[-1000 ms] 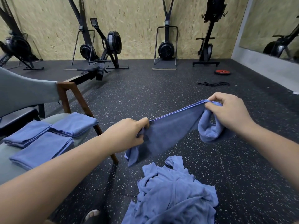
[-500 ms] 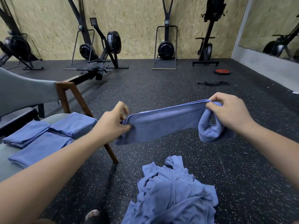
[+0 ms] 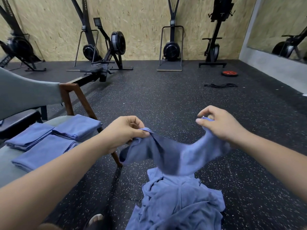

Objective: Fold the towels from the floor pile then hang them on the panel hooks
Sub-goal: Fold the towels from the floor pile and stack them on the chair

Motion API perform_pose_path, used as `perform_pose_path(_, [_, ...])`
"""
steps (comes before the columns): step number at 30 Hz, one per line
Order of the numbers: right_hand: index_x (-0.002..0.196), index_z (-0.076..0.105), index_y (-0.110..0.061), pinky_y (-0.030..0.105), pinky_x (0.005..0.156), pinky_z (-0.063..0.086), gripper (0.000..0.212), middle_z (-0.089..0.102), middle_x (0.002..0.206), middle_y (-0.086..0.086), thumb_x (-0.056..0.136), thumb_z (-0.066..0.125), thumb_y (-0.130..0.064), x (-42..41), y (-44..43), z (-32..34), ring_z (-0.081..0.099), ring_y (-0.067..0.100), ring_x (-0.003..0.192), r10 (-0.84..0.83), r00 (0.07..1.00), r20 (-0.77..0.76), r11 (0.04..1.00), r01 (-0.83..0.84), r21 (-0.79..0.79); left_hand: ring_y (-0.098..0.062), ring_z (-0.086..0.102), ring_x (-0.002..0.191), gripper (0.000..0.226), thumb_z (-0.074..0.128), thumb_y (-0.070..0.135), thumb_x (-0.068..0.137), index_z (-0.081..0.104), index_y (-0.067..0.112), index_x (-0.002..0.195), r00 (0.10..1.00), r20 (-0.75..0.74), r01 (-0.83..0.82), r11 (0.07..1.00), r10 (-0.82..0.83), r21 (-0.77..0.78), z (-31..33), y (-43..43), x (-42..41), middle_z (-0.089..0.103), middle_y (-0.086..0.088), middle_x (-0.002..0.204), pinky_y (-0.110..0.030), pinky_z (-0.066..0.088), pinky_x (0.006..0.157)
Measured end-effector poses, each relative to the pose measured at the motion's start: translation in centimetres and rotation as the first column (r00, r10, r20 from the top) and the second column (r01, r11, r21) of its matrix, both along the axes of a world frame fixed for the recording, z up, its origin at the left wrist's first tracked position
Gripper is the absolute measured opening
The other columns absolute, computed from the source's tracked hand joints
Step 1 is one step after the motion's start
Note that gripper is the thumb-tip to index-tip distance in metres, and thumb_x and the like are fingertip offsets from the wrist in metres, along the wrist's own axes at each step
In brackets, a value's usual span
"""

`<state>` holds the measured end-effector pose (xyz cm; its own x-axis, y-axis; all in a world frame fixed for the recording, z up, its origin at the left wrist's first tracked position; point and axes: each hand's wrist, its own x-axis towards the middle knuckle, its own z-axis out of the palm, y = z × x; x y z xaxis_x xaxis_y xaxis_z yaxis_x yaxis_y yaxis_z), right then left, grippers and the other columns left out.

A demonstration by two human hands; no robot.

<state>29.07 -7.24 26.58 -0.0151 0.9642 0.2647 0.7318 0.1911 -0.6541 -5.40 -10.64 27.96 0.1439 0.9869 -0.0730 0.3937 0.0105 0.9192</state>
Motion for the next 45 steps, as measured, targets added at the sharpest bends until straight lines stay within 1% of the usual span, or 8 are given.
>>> perform_pose_path(4, [0.101, 0.072, -0.028, 0.023, 0.057, 0.034, 0.009, 0.047, 0.057, -0.012, 0.096, 0.077, -0.032, -2.8, -1.5, -1.2, 0.043, 0.004, 0.056, 0.149, 0.989, -0.017, 0.985, -0.149, -0.084, -0.022, 0.057, 0.075, 0.038, 0.091, 0.015, 0.084, 0.062, 0.007, 0.106, 0.999, 0.015, 0.04, 0.993, -0.039, -0.109, -0.8, -0.6, 1.0, 0.07, -0.011, 0.081, -0.033, 0.038, 0.064])
perform_pose_path(7, [0.108, 0.069, -0.025, 0.019, 0.051, 0.029, 0.009, 0.04, 0.056, -0.012, 0.1, 0.073, -0.027, -4.8, -3.3, -1.4, 0.034, 0.005, 0.051, 0.284, 0.943, -0.176, 0.936, -0.312, -0.16, -0.015, 0.052, 0.06, 0.025, 0.089, 0.012, 0.085, 0.067, 0.013, 0.096, 0.999, 0.003, 0.048, 0.987, -0.048, -0.152, -0.8, -1.1, 1.9, 0.069, -0.007, 0.079, -0.023, 0.035, 0.053])
perform_pose_path(15, [0.126, 0.055, -0.03, 0.035, 0.065, 0.038, 0.019, 0.051, 0.072, -0.002, 0.11, 0.06, -0.021, -8.0, -6.0, 0.5, 0.043, 0.019, 0.068, 0.52, 0.773, -0.364, 0.784, -0.601, -0.156, -0.007, 0.06, 0.063, 0.014, 0.079, 0.004, 0.091, 0.073, 0.013, 0.101, 0.988, 0.15, 0.066, 0.982, -0.039, -0.178, 0.1, -2.5, 3.8, 0.069, -0.004, 0.082, -0.017, 0.048, 0.05])
perform_pose_path(23, [0.129, 0.05, -0.029, 0.044, 0.072, 0.044, 0.025, 0.063, 0.081, 0.012, 0.11, 0.056, -0.014, -7.5, -6.6, 1.9, 0.053, 0.024, 0.072, 0.461, 0.804, -0.375, 0.841, -0.531, -0.103, -0.015, 0.058, 0.063, 0.025, 0.049, -0.001, 0.1, 0.072, 0.002, 0.108, 0.886, 0.463, 0.073, 0.984, 0.009, -0.16, 1.3, -2.9, 5.4, 0.065, -0.011, 0.081, -0.025, 0.057, 0.058])
perform_pose_path(27, [0.131, 0.05, -0.026, 0.052, 0.099, 0.054, 0.028, 0.075, 0.105, 0.02, 0.11, 0.054, -0.008, -7.2, -6.7, 2.3, 0.071, 0.04, 0.102, 0.426, 0.797, -0.428, 0.851, -0.514, -0.109, -0.019, 0.063, 0.076, 0.019, 0.07, -0.003, 0.097, 0.069, 0.001, 0.116, 0.914, 0.39, 0.143, 0.988, -0.11, -0.057, 0.9, -3.2, 5.5, 0.071, -0.014, 0.09, -0.023, 0.058, 0.068])
perform_pose_path(33, [0.129, 0.053, -0.033, 0.056, 0.106, 0.05, 0.031, 0.074, 0.106, 0.018, 0.109, 0.054, -0.009, -7.2, -6.8, 2.2, 0.07, 0.037, 0.108, 0.409, 0.814, -0.412, 0.865, -0.49, -0.111, -0.022, 0.066, 0.075, 0.025, 0.083, -0.002, 0.087, 0.07, 0.001, 0.109, 0.934, 0.342, 0.114, 0.993, -0.104, -0.011, 1.0, -3.4, 5.9, 0.075, -0.014, 0.088, -0.023, 0.058, 0.067])
perform_pose_path(40, [0.123, 0.056, -0.035, 0.071, 0.1, 0.043, 0.03, 0.059, 0.1, 0.036, 0.096, 0.054, -0.022, -7.6, -6.8, 2.2, 0.06, 0.05, 0.09, 0.441, 0.795, -0.416, 0.858, -0.509, -0.063, -0.02, 0.066, 0.072, 0.018, 0.083, -0.005, 0.085, 0.073, 0.005, 0.096, 0.931, 0.362, 0.074, 0.995, -0.045, -0.066, 1.2, -3.3, 6.0, 0.074, -0.017, 0.091, -0.021, 0.056, 0.064])
perform_pose_path(45, [0.118, 0.055, -0.04, 0.05, 0.081, 0.046, 0.027, 0.068, 0.102, 0.029, 0.098, 0.065, -0.055, -7.9, -7.0, 2.2, 0.053, 0.025, 0.08, 0.486, 0.805, -0.34, 0.846, -0.531, -0.048, -0.024, 0.064, 0.073, 0.027, 0.084, 0.0, 0.085, 0.067, 0.006, 0.105, 0.953, 0.301, 0.036, 0.999, -0.026, -0.027, 0.7, -3.4, 6.0, 0.072, -0.012, 0.083, -0.029, 0.056, 0.068])
